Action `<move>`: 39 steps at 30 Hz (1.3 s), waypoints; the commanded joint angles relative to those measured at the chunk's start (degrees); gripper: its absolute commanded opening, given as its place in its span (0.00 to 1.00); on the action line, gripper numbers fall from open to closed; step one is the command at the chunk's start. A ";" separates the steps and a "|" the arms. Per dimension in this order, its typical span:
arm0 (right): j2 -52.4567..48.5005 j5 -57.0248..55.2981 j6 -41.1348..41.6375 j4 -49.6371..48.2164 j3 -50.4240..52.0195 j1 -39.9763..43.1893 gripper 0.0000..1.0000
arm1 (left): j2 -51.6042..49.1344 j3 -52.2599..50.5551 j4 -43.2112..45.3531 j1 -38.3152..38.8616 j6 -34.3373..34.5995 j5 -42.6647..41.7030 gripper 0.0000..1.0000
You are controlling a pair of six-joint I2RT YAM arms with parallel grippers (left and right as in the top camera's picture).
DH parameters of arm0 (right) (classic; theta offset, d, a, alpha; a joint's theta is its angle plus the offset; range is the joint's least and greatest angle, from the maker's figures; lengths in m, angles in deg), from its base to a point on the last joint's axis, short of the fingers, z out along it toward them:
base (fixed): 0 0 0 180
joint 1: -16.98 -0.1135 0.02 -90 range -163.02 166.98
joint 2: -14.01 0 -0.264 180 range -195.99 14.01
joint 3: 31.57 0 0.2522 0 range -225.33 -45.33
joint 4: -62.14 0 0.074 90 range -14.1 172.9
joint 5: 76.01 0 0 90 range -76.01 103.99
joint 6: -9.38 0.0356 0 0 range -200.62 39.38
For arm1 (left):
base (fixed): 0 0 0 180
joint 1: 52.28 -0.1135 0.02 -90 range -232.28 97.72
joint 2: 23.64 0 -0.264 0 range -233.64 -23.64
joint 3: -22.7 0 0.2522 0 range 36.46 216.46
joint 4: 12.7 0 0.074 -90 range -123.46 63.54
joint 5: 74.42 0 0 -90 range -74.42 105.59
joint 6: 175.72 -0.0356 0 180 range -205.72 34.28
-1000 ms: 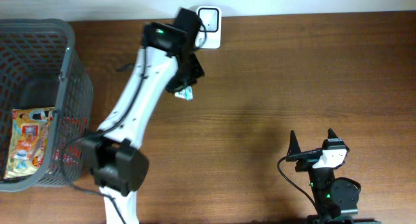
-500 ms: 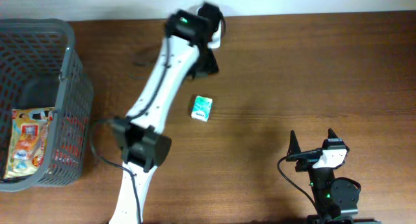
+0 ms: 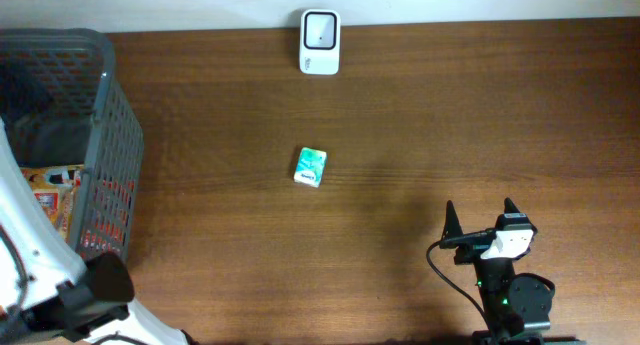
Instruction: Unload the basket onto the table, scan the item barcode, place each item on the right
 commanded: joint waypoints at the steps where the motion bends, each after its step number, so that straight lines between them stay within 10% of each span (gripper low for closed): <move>1: 0.39 -0.50 0.48 0.24 0.42 0.37 0.99 | -0.22 -20.17 4.81 -8.48 3.28 3.32 0.99; 6: 0.39 -0.50 0.48 0.24 0.42 0.37 0.98 | -0.22 -45.44 22.91 -13.99 -2.95 1.77 0.89; 16: 0.39 -0.50 0.48 0.24 0.42 0.37 0.99 | -0.24 -62.73 42.56 -14.16 -18.97 -0.17 0.79; 22: 0.39 -0.50 0.48 0.22 0.42 0.37 0.98 | -0.28 -63.80 44.00 -14.14 -19.96 -0.20 0.02; 24: 0.39 -0.50 0.48 0.24 0.42 0.37 0.98 | 0.39 -63.60 43.54 -14.08 -19.91 -0.22 0.00; 28: 0.39 -0.50 0.48 0.24 0.42 0.37 0.98 | 11.52 -50.03 40.28 -13.94 -14.75 -15.82 0.00; 35: 0.39 -0.50 0.48 0.24 0.42 0.37 0.99 | 33.73 -37.83 41.57 -11.76 25.29 -60.39 0.00; 39: 0.39 -0.50 0.48 0.24 0.42 0.37 0.98 | 32.94 -37.92 36.70 10.75 25.20 -53.62 0.00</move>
